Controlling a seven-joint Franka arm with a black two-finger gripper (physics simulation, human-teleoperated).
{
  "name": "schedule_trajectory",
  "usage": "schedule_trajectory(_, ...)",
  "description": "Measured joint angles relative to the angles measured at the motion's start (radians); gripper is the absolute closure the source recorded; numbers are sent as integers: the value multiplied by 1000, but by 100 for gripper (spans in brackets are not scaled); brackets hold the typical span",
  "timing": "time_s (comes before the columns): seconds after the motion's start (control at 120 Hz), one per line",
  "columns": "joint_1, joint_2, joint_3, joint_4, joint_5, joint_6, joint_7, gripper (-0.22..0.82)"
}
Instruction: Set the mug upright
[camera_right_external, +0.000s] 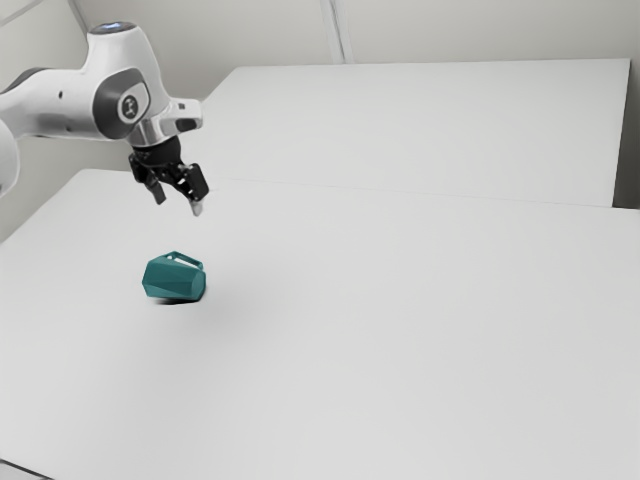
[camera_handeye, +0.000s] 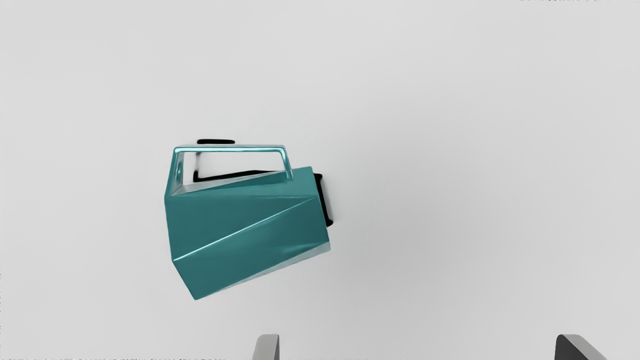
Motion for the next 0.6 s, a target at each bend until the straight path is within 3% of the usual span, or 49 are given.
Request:
schedule_trajectory(0.15,11,0,84,-11,-67,13,20,0)
schedule_trajectory(0.317,245,62,58,4,-222,12,99,0)
schedule_trajectory(0.6,330,244,42,119,-344,-32,290,0)
